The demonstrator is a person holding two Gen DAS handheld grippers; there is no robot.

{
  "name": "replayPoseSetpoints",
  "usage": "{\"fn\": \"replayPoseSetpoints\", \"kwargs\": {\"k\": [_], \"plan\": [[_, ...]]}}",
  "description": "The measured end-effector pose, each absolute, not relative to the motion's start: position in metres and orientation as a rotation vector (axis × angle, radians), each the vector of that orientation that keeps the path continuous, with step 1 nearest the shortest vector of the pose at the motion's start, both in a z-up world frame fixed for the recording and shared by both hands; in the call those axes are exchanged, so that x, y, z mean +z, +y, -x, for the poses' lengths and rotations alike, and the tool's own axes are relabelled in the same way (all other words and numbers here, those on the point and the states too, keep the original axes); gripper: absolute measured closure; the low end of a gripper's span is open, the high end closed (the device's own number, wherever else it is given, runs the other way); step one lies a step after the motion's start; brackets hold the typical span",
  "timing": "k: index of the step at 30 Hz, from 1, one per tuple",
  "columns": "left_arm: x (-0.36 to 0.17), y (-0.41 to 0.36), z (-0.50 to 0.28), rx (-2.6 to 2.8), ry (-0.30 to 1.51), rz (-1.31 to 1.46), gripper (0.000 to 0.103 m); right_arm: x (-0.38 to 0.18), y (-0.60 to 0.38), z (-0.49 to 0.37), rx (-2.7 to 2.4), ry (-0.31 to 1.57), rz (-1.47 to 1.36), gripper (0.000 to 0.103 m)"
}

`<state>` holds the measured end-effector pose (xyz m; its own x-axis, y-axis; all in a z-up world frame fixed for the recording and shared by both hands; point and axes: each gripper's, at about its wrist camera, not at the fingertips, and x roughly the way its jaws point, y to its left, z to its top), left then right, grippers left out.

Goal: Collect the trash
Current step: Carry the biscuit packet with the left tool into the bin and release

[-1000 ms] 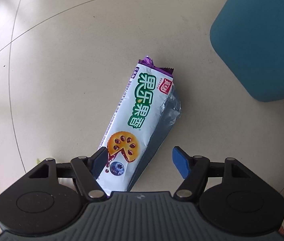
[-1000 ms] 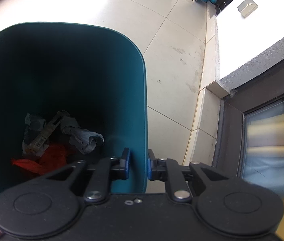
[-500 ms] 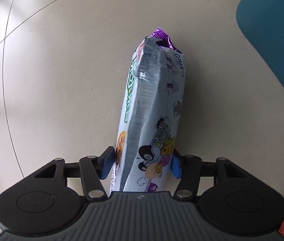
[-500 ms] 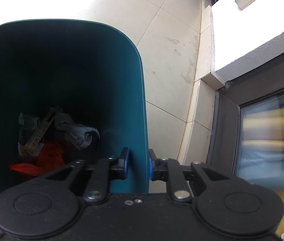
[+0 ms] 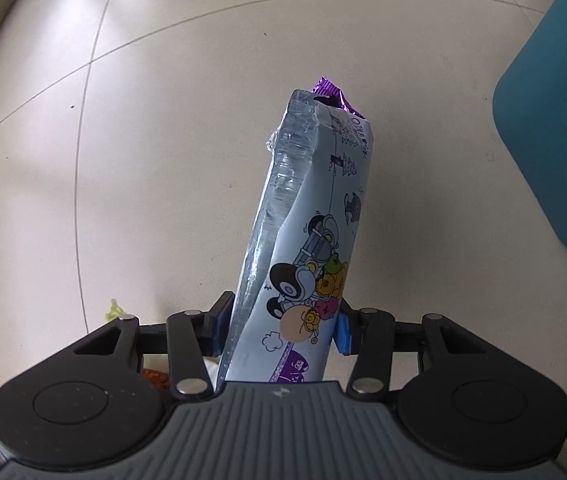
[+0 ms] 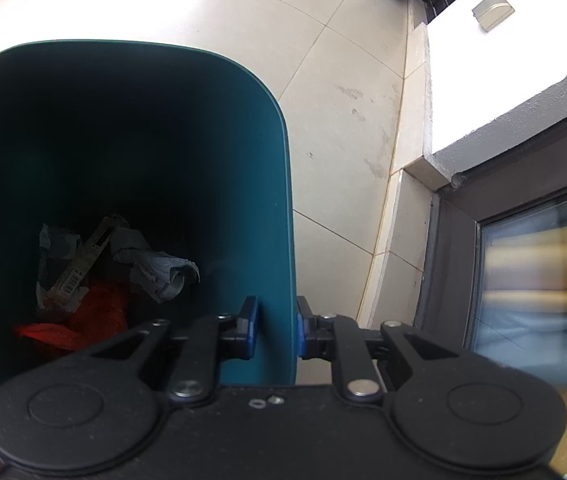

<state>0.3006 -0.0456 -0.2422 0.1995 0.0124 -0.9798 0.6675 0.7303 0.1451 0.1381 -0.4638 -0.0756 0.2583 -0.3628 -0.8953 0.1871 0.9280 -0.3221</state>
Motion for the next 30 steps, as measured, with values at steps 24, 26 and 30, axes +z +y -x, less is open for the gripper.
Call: {"fn": "replayPoseSetpoints", "kwargs": {"k": [24, 26, 30], "plan": [[0.028, -0.082, -0.167, -0.421, 1.047, -0.359, 0.056, -0.045, -0.452, -0.117, -0.098, 1.064, 0.180, 0.099], [0.038, -0.091, -0.154, -0.445, 1.046, -0.340, 0.056, -0.044, -0.450, -0.115, -0.092, 1.054, 0.185, 0.099], [0.053, -0.140, -0.156, -0.520, 1.078, -0.316, 0.056, -0.045, -0.447, -0.112, -0.086, 1.045, 0.210, 0.099]]}}
